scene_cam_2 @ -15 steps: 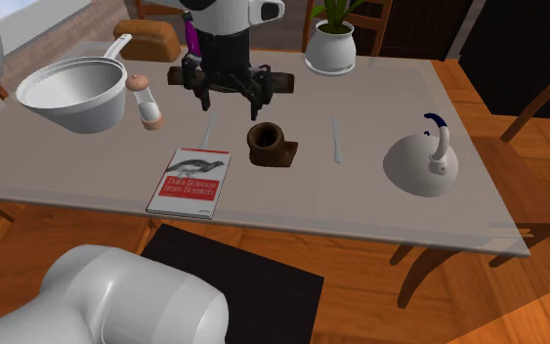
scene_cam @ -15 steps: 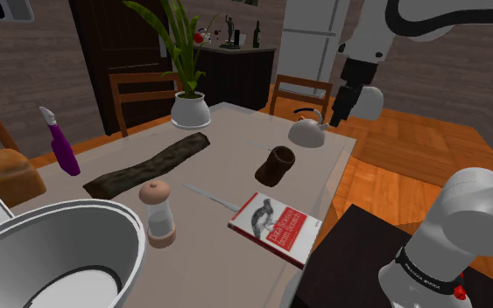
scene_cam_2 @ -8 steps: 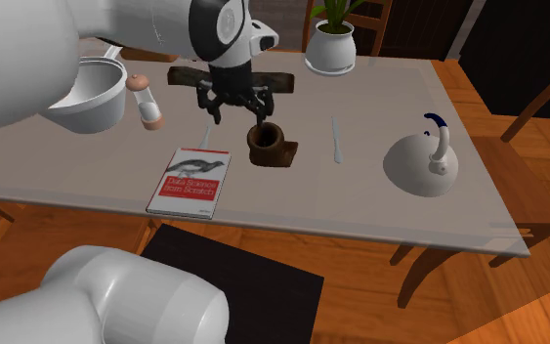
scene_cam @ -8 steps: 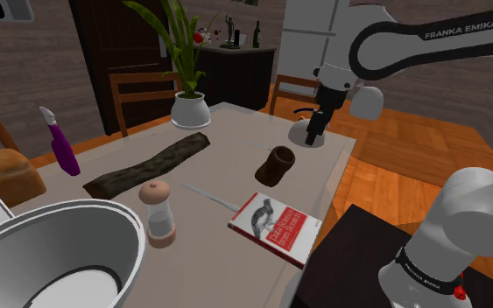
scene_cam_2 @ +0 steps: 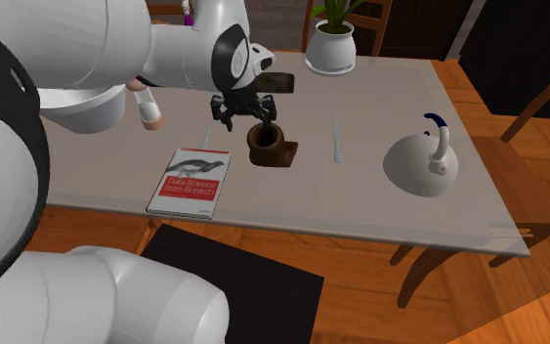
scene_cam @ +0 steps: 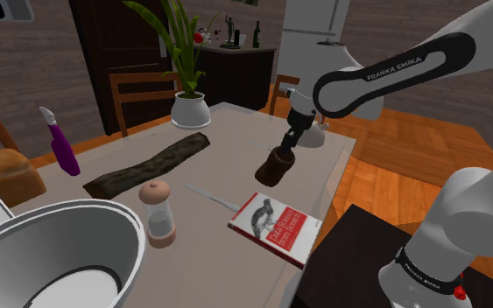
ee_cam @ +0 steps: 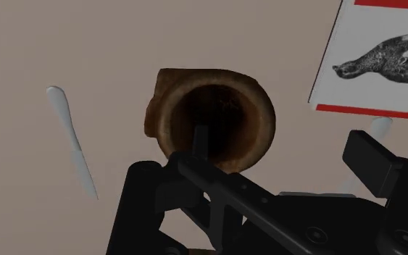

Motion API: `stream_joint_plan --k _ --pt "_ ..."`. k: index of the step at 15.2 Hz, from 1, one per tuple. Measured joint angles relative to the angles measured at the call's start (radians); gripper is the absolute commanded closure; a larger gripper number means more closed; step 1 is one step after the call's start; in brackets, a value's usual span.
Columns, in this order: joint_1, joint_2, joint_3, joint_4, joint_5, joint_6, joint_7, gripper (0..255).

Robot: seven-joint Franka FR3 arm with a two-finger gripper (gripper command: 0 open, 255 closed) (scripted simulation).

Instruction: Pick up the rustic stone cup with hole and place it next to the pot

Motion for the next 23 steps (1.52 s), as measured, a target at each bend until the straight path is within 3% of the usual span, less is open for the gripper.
stream_joint_plan --k 2,8,16,17,23 --pt "-0.002 0.062 0.014 -0.003 -0.022 0.081 0.011 0" --pt "-0.012 0.156 0.018 -0.015 -0.046 0.196 0.019 0" --pt "-0.015 0.188 0.019 -0.020 -0.053 0.234 0.023 0" --pt "-0.015 0.188 0.019 -0.020 -0.053 0.234 0.023 255" --pt "-0.015 0.188 0.019 -0.015 -0.053 0.234 0.022 255"
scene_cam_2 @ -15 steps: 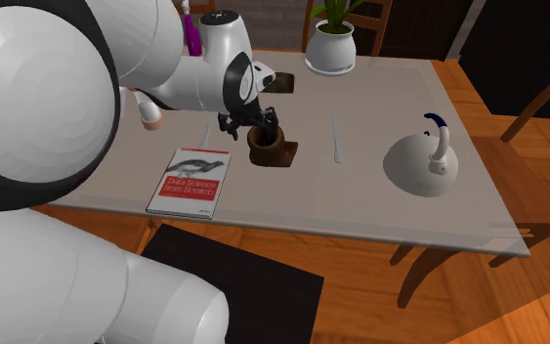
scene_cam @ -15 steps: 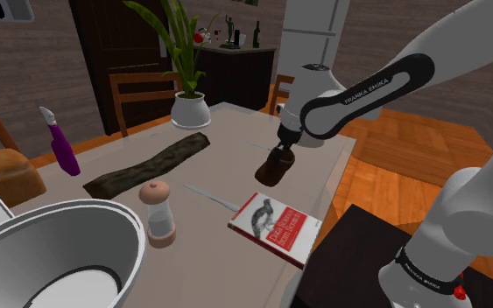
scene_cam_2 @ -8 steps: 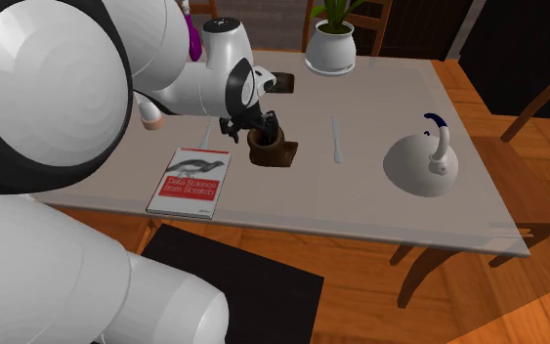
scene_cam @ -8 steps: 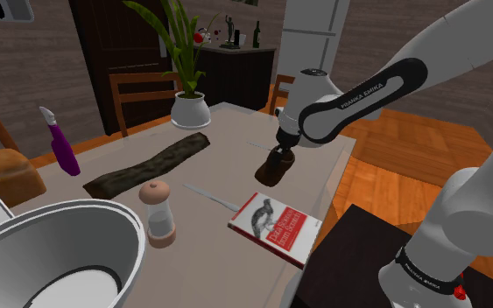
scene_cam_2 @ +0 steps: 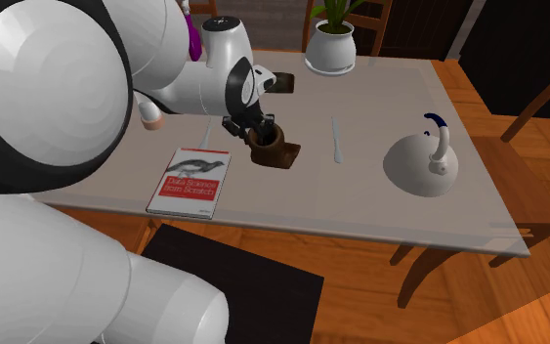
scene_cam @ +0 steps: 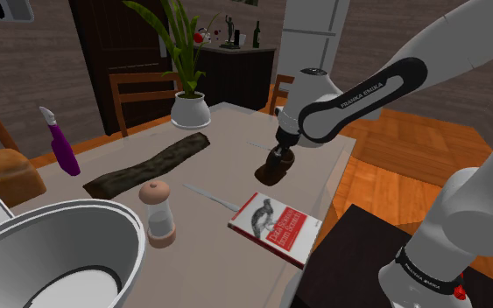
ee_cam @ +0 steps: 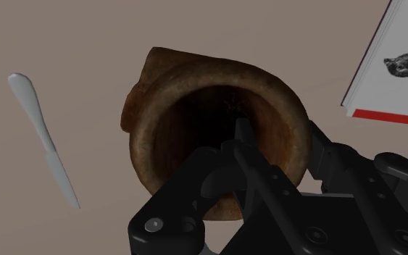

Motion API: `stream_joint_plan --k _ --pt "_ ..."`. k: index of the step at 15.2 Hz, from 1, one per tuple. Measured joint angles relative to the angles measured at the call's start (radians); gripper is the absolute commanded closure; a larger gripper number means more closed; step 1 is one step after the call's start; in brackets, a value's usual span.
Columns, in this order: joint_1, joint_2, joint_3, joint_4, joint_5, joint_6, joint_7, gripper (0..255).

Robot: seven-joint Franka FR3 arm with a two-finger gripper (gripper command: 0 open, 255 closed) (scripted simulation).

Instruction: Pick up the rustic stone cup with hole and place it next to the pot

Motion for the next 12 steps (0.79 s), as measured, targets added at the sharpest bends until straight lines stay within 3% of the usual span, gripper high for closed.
stream_joint_plan --k 5,12 --pt "0.000 -0.004 0.000 -0.001 0.001 -0.005 -0.001 255" --pt "0.005 -0.065 -0.004 0.031 0.016 -0.101 -0.014 255"
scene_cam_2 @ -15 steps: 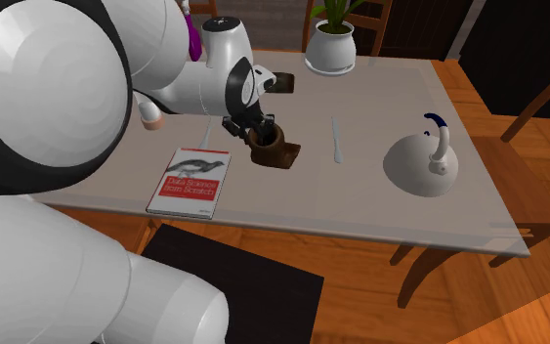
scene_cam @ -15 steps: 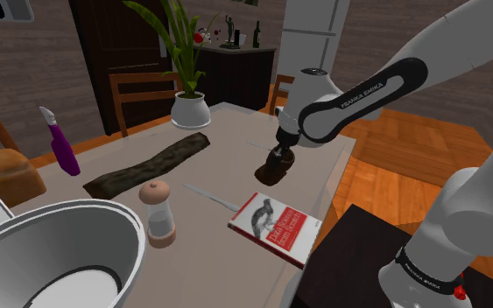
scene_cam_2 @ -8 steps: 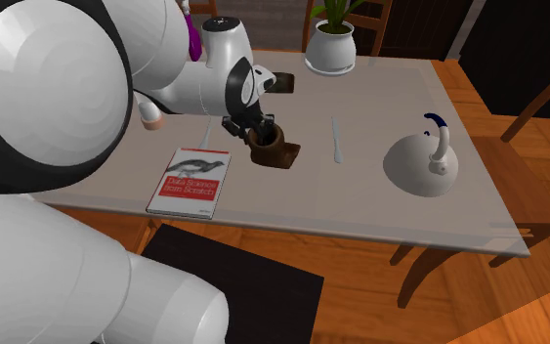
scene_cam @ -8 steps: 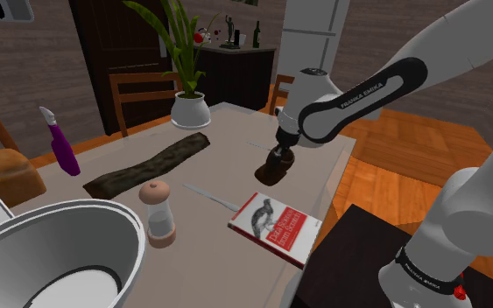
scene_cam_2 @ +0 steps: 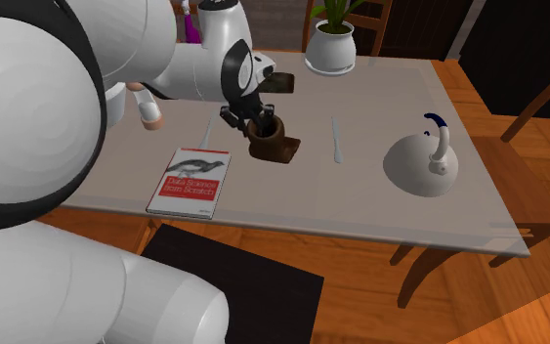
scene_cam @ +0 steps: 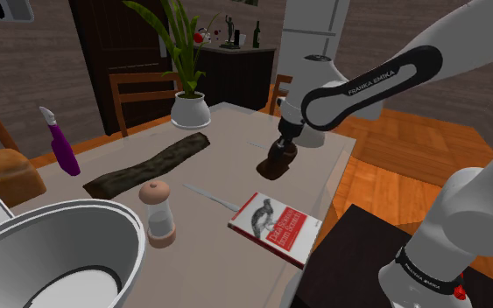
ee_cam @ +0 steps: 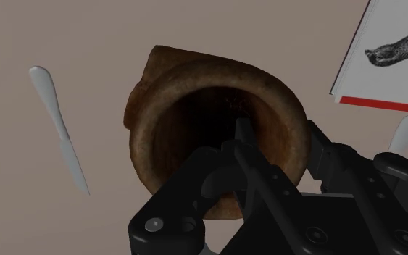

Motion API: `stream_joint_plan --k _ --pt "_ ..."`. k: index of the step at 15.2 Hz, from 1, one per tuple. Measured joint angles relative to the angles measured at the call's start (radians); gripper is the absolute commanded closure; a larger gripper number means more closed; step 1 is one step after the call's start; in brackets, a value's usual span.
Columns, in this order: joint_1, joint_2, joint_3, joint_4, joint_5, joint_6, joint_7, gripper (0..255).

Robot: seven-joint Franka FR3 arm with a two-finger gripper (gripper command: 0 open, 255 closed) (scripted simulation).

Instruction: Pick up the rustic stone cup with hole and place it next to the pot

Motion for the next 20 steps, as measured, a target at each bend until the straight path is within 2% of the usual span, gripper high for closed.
stream_joint_plan --k 20 --pt "0.007 -0.114 -0.008 0.183 0.020 -0.296 -0.026 255"
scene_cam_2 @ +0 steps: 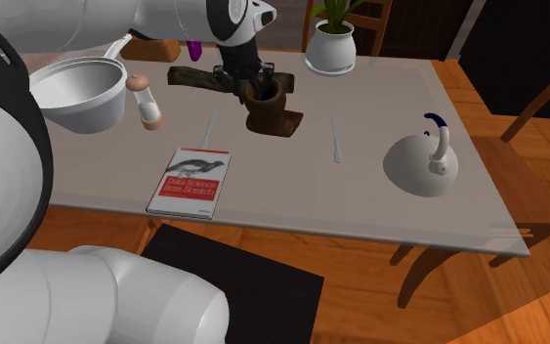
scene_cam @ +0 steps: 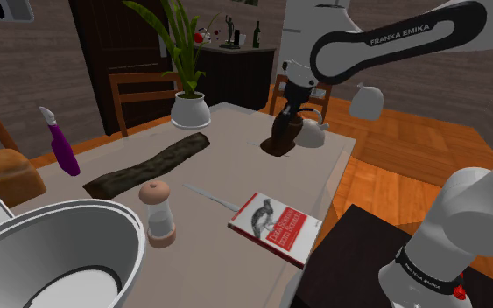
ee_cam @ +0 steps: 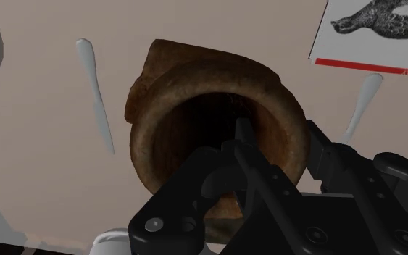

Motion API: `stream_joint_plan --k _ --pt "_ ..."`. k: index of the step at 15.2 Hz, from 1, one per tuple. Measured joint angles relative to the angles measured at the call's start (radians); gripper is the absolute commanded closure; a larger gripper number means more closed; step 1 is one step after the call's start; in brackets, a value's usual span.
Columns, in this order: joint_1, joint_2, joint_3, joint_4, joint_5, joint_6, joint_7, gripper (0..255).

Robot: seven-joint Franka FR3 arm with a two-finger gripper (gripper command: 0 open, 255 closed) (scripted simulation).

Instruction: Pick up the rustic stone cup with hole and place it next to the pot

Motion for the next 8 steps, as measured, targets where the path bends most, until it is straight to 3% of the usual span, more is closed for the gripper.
stream_joint_plan --k 8 --pt "0.000 -0.014 -0.003 0.096 0.003 -0.110 -0.008 255"
